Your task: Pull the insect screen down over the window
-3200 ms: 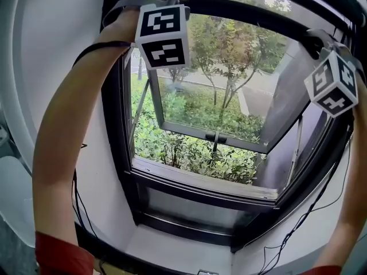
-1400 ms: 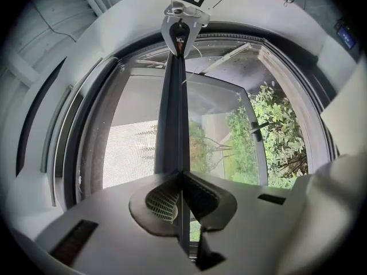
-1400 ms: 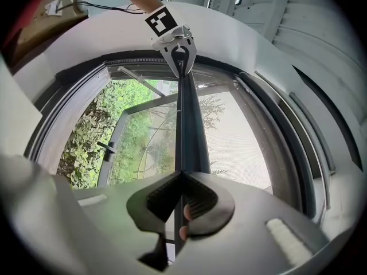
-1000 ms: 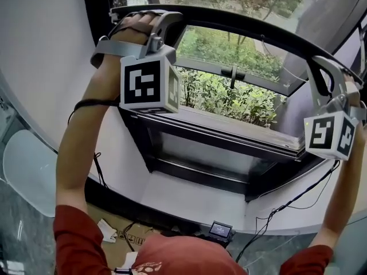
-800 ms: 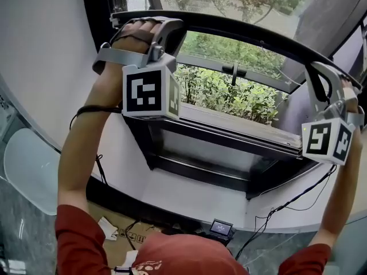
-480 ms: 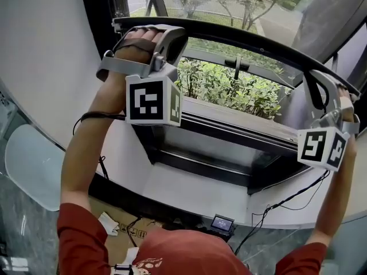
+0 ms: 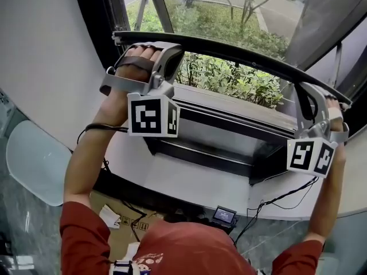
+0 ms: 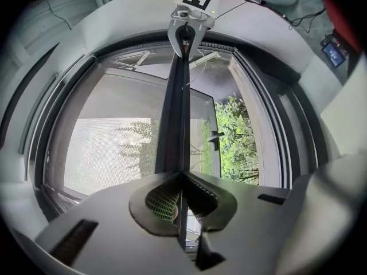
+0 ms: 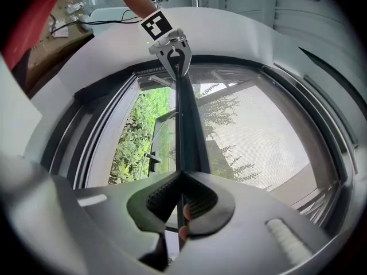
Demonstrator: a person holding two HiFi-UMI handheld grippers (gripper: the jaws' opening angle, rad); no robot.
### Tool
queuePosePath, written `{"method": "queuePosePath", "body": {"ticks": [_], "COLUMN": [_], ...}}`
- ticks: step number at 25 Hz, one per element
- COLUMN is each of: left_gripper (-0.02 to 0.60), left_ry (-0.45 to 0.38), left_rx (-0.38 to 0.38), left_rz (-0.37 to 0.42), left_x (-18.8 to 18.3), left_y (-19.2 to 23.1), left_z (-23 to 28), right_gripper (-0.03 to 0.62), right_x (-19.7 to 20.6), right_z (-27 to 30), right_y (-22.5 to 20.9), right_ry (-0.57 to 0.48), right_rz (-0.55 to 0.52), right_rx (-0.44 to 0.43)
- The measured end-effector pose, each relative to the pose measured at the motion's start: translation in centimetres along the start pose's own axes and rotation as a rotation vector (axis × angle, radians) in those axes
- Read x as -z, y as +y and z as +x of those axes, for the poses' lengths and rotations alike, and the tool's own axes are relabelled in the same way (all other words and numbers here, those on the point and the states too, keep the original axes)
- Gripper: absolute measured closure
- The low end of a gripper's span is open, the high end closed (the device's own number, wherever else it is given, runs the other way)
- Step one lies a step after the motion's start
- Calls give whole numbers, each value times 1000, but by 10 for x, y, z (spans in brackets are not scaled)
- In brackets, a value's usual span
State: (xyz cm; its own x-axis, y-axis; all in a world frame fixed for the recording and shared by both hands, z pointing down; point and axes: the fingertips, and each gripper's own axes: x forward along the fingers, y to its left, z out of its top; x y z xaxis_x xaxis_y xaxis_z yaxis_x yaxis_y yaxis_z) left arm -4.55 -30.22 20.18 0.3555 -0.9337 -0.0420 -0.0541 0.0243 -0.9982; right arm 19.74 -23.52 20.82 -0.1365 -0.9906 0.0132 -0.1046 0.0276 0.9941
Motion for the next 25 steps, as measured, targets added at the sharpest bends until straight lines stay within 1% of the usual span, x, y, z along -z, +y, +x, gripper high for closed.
{"method": "queuePosePath", "body": {"ticks": [12, 21, 25], "left_gripper": [558, 557, 558], "left_ry": [9, 15, 18], "left_rx": [86, 112, 139], "left_rz": [-34, -62, -65], "left_x": [4, 6, 6], "left_y": [-67, -90, -103], "left_z": [2, -2, -3], "right_gripper": [569, 569, 569], "right_x": [9, 9, 10], "right_z": [7, 4, 4], "right_y": [66, 88, 102], "right_ry": [27, 36, 46], "right_rz": [46, 70, 79], "right_rx": [-85, -123, -159]}}
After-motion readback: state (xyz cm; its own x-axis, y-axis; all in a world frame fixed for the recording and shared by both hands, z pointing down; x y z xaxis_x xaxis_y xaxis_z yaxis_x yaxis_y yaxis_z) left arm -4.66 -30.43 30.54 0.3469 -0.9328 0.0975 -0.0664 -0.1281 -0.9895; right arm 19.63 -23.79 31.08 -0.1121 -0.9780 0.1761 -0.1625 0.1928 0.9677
